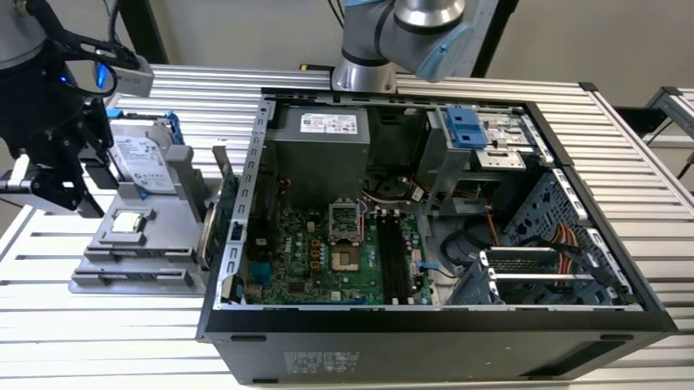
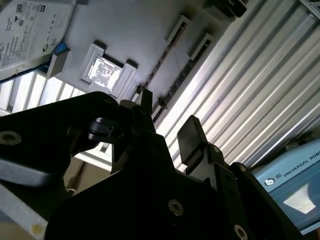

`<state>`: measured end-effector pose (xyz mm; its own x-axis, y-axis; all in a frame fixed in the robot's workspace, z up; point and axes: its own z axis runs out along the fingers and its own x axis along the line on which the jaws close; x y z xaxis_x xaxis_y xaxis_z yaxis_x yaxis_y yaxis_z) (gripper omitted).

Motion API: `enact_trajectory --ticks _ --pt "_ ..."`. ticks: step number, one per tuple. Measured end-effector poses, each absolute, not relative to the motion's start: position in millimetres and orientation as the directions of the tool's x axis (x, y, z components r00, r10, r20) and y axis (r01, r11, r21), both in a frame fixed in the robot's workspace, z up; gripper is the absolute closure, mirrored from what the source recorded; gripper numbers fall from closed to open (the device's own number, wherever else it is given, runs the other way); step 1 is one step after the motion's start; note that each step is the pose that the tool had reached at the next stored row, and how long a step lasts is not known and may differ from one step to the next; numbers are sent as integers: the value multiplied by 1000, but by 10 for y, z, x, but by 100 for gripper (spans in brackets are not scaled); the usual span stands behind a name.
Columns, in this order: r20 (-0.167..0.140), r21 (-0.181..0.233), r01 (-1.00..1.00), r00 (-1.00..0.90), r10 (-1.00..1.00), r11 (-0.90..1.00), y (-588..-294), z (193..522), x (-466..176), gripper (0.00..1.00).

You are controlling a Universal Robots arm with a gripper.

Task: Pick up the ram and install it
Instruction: 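Pick up the ram and move it above insertion slot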

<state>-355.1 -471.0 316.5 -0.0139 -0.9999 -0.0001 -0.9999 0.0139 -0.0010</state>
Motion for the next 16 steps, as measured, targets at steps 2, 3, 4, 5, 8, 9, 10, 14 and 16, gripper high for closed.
enact_trajectory --ticks 2,3,4,5,8,9,10,14,16 --pt "4 -1 -1000 -20 -1000 20 -4710 3147 -3553 0" --pt "5 -1 -1000 -24 -1000 24 -4710 3137 -3554 0" --pt "7 -1 -1000 -27 -1000 27 -4710 3128 -3554 0" --pt "8 -1 -1000 -29 -1000 29 -4710 3118 -3555 0" --pt "10 -1 -1000 -31 -999 31 -4709 3087 -3556 0" --pt "10 -1 -999 -32 -999 32 -4709 3077 -3556 0" --pt "11 -1 -999 -32 -999 32 -4710 3068 -3556 0" --pt "11 -1 -999 -33 -999 33 -4711 3028 -3557 0" --pt "11 -1 -999 -34 -999 34 -4720 3009 -3557 0"
